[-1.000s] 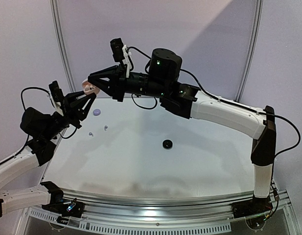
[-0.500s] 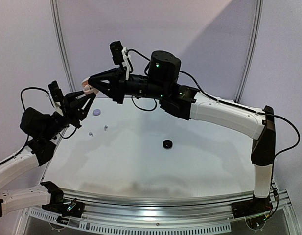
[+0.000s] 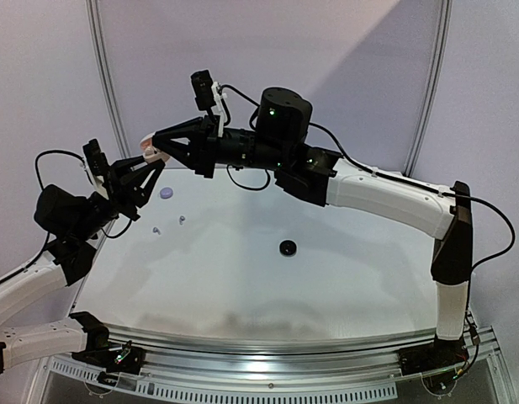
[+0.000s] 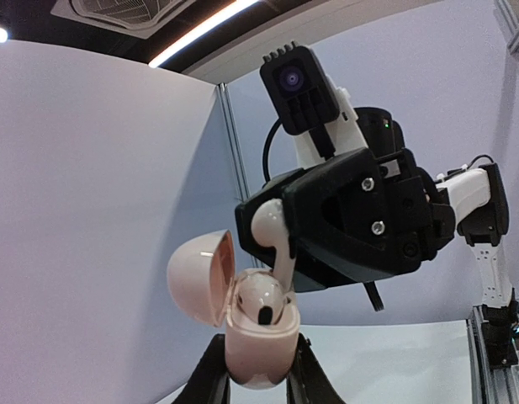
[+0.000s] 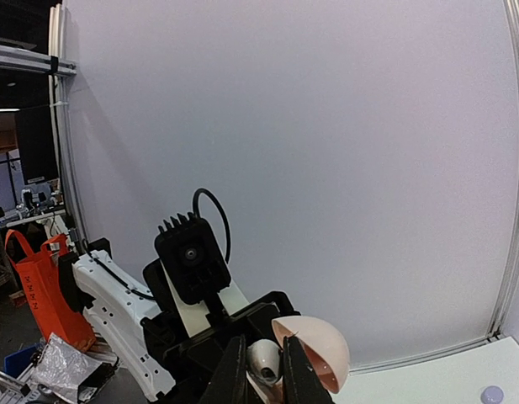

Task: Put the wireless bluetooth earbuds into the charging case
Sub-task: Insert the right earbud into the right side groove of the charging case.

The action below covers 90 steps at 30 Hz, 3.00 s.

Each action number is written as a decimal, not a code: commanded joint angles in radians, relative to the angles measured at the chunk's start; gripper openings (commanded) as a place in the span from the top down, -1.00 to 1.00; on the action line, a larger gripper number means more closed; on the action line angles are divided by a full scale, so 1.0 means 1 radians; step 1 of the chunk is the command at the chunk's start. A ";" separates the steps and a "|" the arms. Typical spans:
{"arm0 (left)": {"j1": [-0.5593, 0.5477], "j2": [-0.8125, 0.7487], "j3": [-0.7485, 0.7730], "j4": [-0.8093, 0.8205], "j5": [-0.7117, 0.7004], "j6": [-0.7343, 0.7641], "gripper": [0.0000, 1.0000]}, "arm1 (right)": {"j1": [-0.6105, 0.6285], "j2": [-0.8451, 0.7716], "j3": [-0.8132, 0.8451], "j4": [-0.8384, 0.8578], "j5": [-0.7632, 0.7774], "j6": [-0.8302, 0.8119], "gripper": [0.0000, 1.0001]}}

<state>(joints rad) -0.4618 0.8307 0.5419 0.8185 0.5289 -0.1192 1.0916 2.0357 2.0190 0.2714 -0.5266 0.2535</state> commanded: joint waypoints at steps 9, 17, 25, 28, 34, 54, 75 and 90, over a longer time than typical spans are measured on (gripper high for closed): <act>0.005 -0.015 0.018 0.052 0.002 0.043 1.00 | -0.016 0.019 -0.045 -0.050 0.048 0.013 1.00; 0.005 -0.019 0.012 0.064 0.020 0.090 1.00 | -0.021 -0.009 -0.052 -0.108 0.082 -0.031 1.00; 0.005 -0.021 0.007 0.073 0.048 0.151 1.00 | -0.023 -0.020 -0.052 -0.077 0.082 -0.030 1.00; 0.005 -0.020 0.006 0.078 0.048 0.145 1.00 | -0.025 -0.027 -0.052 -0.074 0.080 -0.031 1.00; 0.005 -0.019 0.007 0.079 0.049 0.137 1.00 | -0.027 -0.047 -0.058 -0.060 0.079 -0.032 1.00; 0.005 -0.004 0.007 0.106 0.057 0.122 1.00 | -0.021 -0.058 0.002 0.028 0.021 0.031 1.00; 0.004 0.001 -0.002 0.134 0.061 0.123 1.00 | -0.005 0.013 0.073 0.054 -0.036 0.086 1.00; 0.005 0.005 0.004 0.122 0.047 0.078 1.00 | -0.005 0.060 0.084 0.062 -0.076 0.133 1.00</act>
<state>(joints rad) -0.4595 0.8318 0.5411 0.9298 0.5777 -0.0307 1.0855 2.0567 2.0773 0.3397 -0.5781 0.3664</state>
